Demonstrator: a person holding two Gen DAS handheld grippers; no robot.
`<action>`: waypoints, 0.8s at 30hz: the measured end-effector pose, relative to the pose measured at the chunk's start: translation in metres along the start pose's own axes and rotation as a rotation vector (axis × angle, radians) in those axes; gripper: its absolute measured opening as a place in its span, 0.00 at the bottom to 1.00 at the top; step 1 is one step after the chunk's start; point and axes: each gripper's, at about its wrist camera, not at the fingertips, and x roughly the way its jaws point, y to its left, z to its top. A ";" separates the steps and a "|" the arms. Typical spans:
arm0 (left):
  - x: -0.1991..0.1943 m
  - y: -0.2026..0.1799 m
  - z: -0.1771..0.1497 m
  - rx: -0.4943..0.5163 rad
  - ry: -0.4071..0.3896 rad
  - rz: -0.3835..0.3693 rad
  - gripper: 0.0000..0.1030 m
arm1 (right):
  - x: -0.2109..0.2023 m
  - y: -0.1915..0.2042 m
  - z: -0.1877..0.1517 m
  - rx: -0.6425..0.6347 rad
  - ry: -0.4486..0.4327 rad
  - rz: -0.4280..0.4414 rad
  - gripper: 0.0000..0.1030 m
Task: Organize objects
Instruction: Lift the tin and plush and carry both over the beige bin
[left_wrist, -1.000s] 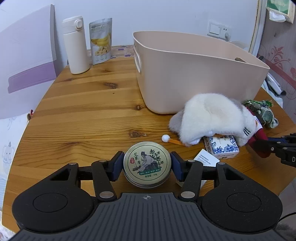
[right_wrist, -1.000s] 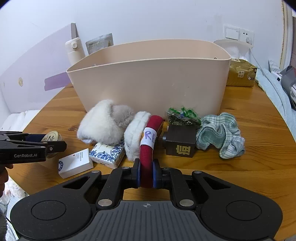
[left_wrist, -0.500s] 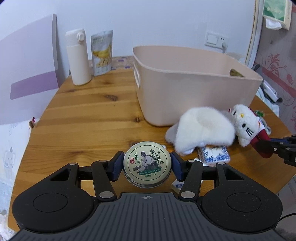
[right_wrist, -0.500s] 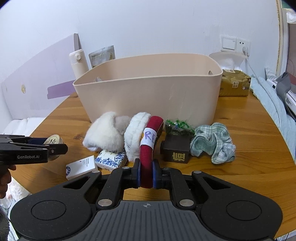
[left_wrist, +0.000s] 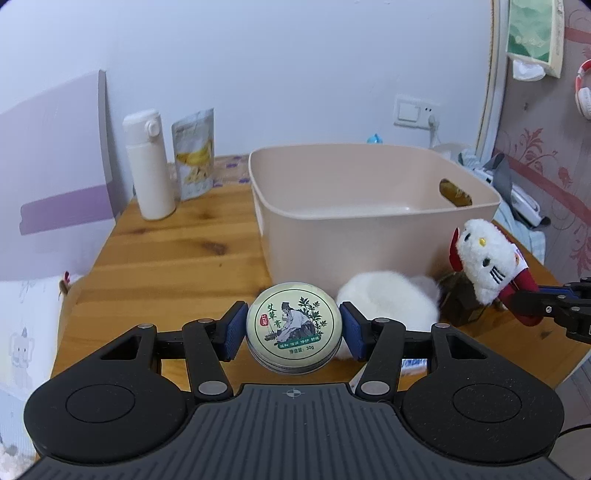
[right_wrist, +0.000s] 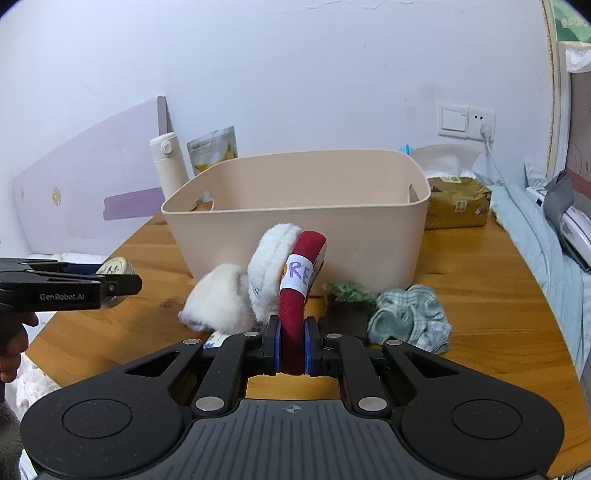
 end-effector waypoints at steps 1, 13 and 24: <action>-0.001 -0.001 0.002 0.003 -0.007 -0.001 0.54 | -0.002 -0.001 0.002 0.002 -0.005 -0.003 0.12; -0.011 -0.018 0.033 0.043 -0.071 -0.047 0.54 | -0.023 -0.018 0.018 0.032 -0.083 -0.042 0.12; -0.005 -0.033 0.064 0.082 -0.125 -0.067 0.54 | -0.032 -0.033 0.034 0.054 -0.145 -0.075 0.12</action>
